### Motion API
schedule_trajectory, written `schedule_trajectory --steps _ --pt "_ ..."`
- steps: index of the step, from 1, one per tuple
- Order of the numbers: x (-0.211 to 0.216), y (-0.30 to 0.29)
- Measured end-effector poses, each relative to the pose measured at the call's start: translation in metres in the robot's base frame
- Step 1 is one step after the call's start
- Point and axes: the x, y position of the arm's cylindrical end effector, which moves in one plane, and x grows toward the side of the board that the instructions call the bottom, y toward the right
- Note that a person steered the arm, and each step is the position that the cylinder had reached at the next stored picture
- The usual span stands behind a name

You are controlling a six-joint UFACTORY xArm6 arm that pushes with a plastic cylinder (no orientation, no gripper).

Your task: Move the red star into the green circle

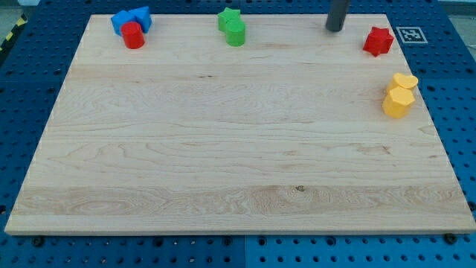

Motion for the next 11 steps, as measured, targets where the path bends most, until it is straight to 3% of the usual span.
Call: schedule_trajectory --steps 1,3,9,11 --pt "-0.011 0.058" --pt "0.06 0.091" --pt "0.084 -0.14" --pt "0.084 -0.187"
